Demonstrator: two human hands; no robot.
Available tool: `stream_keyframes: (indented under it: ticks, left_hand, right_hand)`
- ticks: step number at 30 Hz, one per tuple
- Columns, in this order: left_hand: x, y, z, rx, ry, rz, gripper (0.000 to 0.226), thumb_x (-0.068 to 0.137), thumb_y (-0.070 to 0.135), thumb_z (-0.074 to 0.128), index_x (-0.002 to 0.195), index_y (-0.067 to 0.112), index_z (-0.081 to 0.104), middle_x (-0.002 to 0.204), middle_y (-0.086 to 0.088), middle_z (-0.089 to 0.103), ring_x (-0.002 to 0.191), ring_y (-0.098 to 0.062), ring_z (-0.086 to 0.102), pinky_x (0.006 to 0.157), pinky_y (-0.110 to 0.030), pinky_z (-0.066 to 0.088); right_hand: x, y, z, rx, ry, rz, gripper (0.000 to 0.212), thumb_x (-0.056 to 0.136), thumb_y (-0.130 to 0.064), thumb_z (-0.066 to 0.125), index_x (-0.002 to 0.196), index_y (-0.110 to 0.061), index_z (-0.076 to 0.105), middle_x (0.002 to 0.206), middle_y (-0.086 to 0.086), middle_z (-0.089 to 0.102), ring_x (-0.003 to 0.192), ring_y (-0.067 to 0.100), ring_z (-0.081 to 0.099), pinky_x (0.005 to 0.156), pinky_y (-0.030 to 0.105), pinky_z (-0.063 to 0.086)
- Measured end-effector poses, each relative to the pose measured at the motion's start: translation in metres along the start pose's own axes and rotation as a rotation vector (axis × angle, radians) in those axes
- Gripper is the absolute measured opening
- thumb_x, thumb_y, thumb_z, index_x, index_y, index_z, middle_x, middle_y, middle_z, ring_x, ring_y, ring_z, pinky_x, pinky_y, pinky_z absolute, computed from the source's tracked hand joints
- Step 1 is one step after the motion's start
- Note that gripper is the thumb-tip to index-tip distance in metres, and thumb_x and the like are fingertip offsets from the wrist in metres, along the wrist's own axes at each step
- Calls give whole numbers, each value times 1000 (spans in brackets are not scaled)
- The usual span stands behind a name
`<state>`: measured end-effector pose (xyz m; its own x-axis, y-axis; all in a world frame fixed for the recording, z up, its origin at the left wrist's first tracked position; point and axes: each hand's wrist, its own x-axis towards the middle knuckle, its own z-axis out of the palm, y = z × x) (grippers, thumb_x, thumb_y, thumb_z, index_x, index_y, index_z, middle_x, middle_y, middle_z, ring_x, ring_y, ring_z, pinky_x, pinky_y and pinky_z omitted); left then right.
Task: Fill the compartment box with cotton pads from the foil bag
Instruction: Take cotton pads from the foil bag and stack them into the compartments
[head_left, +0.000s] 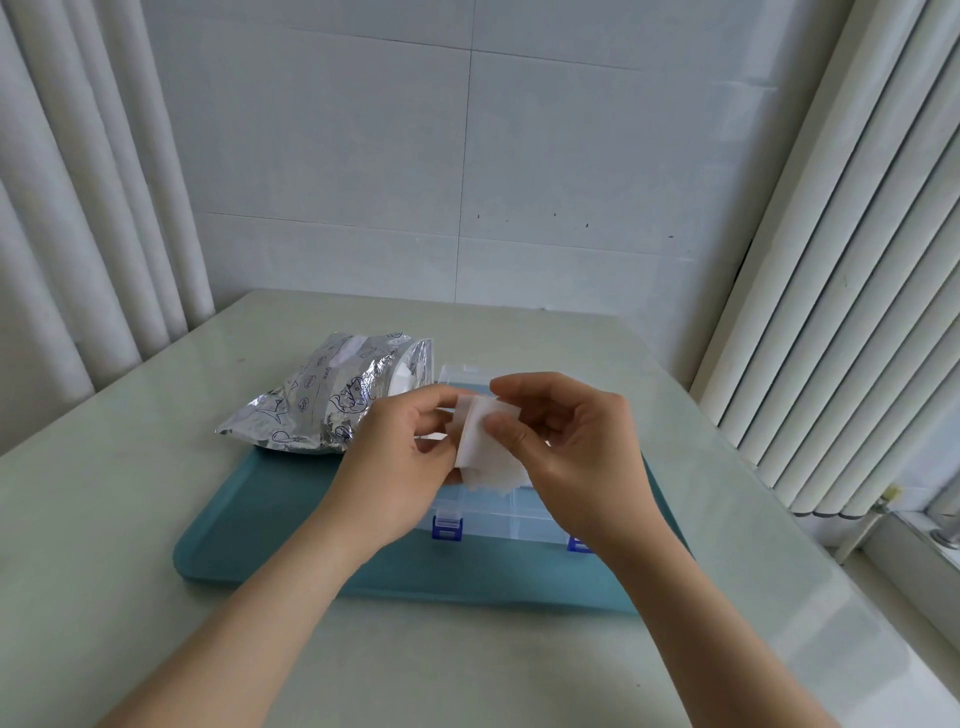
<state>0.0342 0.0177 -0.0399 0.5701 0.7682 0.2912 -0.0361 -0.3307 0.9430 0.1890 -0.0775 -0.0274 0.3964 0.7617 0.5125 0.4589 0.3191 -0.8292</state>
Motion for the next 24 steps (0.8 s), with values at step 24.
stream_keyframes:
  ticks: [24]
  left_hand:
    - [-4,2,2,76,-142,21,50,87,-1,83,126,28,70,107,5,81,96,-15,78,88,-32,61]
  right_hand:
    - [-1,2,2,-423,49,-181,14,89,-14,83,93,-27,79,91,-15,60,81,1,60,70,8,40]
